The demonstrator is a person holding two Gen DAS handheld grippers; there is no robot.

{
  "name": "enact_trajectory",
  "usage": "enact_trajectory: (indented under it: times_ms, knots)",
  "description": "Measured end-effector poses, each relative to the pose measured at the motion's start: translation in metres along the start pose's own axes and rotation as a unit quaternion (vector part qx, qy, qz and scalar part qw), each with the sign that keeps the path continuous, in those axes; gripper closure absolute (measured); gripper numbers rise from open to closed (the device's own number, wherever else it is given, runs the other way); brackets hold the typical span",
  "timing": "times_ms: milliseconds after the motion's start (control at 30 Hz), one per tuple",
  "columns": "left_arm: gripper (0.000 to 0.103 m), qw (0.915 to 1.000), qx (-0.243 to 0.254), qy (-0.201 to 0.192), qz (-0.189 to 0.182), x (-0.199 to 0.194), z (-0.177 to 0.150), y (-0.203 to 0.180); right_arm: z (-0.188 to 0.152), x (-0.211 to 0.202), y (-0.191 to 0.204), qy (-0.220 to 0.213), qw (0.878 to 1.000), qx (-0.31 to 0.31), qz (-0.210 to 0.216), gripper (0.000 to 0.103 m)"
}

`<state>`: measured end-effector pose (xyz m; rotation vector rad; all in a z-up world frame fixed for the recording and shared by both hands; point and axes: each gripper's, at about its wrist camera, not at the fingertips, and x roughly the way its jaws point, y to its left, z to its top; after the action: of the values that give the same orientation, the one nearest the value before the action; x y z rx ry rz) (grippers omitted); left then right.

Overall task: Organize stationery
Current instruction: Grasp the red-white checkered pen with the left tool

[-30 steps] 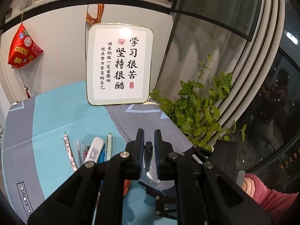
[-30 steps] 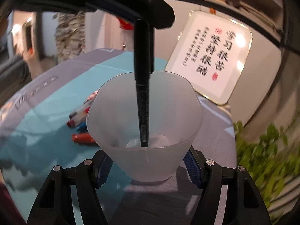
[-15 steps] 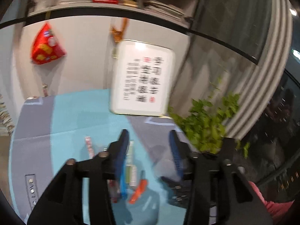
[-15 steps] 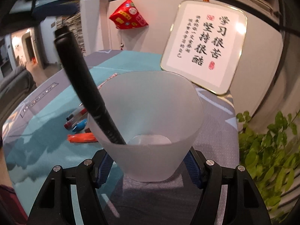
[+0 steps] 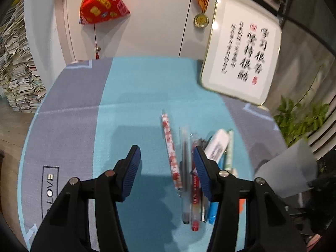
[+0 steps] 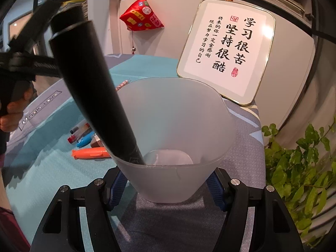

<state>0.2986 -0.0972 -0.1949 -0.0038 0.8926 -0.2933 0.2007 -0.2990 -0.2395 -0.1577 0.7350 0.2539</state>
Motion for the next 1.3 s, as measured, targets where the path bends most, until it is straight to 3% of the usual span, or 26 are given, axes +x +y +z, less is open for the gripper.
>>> enact_trajectory:
  times_ms: [200, 367, 533, 600, 667, 767, 933, 1300]
  knots:
    - [0.055, 0.9998, 0.0, 0.02, -0.008, 0.014, -0.009, 0.005, 0.001, 0.0, -0.001, 0.001, 1.0, 0.004, 0.004, 0.034]
    - [0.055, 0.9999, -0.01, 0.005, 0.004, 0.024, 0.016, 0.002, 0.001, 0.0, -0.001, 0.001, 1.0, 0.001, 0.001, 0.034]
    - [0.056, 0.9988, -0.019, 0.026, 0.038, 0.061, 0.042, 0.0, 0.001, 0.0, 0.0, 0.001, 1.0, 0.001, 0.001, 0.034]
    - [0.063, 0.9977, -0.026, 0.041, 0.046, 0.074, 0.043, 0.004, 0.001, 0.0, -0.001, 0.001, 1.0, 0.001, 0.001, 0.034]
    - [0.083, 0.9964, -0.039, 0.062, 0.043, 0.085, 0.04, 0.009, 0.001, 0.0, -0.001, 0.001, 1.0, 0.002, 0.002, 0.034]
    - [0.092, 0.9972, -0.031, 0.049, 0.047, 0.08, 0.041, 0.009, 0.0, 0.0, -0.001, 0.002, 1.0, 0.004, 0.004, 0.034]
    - [0.092, 0.9979, -0.054, 0.018, 0.03, 0.048, 0.043, 0.016, 0.0, 0.001, -0.001, 0.002, 1.0, 0.004, 0.004, 0.034]
    - [0.092, 0.9939, -0.006, -0.106, -0.028, -0.084, 0.035, -0.013, 0.0, 0.001, -0.001, 0.001, 1.0, 0.004, 0.004, 0.034]
